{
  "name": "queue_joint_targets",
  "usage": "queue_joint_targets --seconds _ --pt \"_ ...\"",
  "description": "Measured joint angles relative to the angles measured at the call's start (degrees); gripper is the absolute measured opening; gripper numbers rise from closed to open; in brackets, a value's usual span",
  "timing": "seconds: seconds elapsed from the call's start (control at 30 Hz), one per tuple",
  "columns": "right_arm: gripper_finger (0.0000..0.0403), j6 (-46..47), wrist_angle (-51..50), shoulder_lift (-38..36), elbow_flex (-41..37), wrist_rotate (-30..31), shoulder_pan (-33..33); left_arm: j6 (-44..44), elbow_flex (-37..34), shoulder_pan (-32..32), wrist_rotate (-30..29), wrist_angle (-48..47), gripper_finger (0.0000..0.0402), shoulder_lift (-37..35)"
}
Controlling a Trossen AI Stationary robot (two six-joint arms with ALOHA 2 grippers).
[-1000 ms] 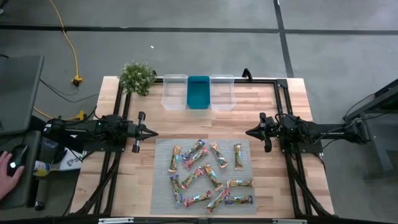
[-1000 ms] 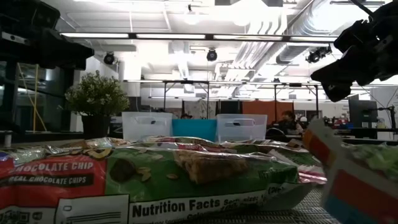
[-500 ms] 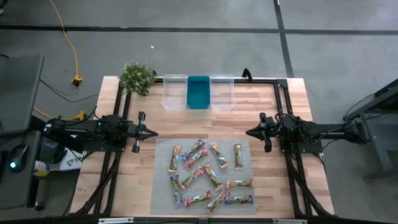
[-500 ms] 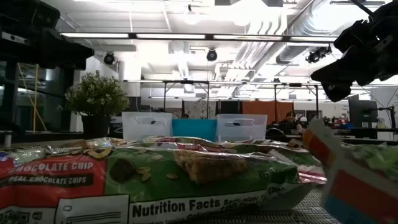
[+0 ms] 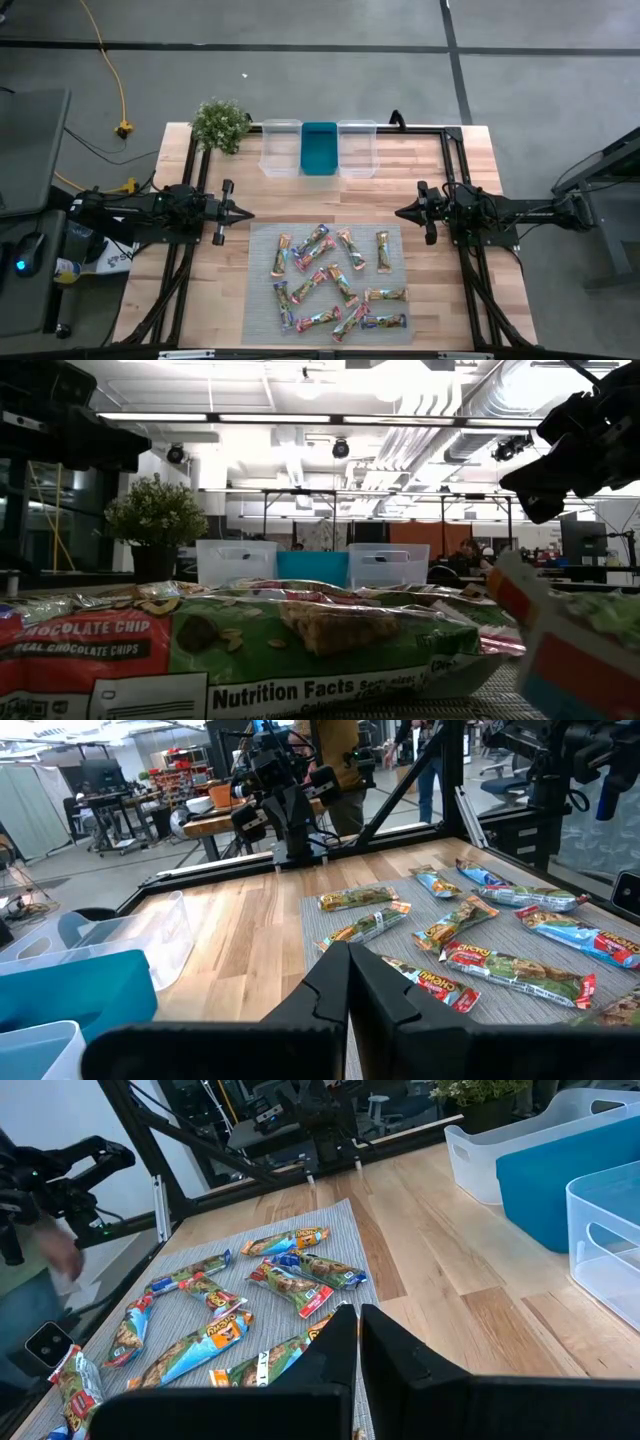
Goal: Pick and place Granola Bars by type
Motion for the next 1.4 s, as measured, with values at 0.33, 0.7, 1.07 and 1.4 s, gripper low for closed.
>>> queue_joint_targets --seconds 0.33,0.7,1.07,1.4 --pt "0.0 -0.01 0.01 0.02 0.0 0.01 0.0 -0.01 -0.01 -0.01 0.02 0.0 0.0001 0.01" --pt "0.0 -0.02 0.02 0.0 0.0 0.02 0.0 0.0 -0.01 0.01 0.01 0.0 0.0001 0.0" --pt "0.0 -0.01 0.02 0.01 0.0 0.01 -0.02 0.01 0.0 0.0 0.01 0.0 0.0001 0.01" --pt "0.0 -26.74 0.0 0.0 0.0 8.54 0.0 -0.01 -0.01 0.01 0.0 0.0 0.0001 0.0"
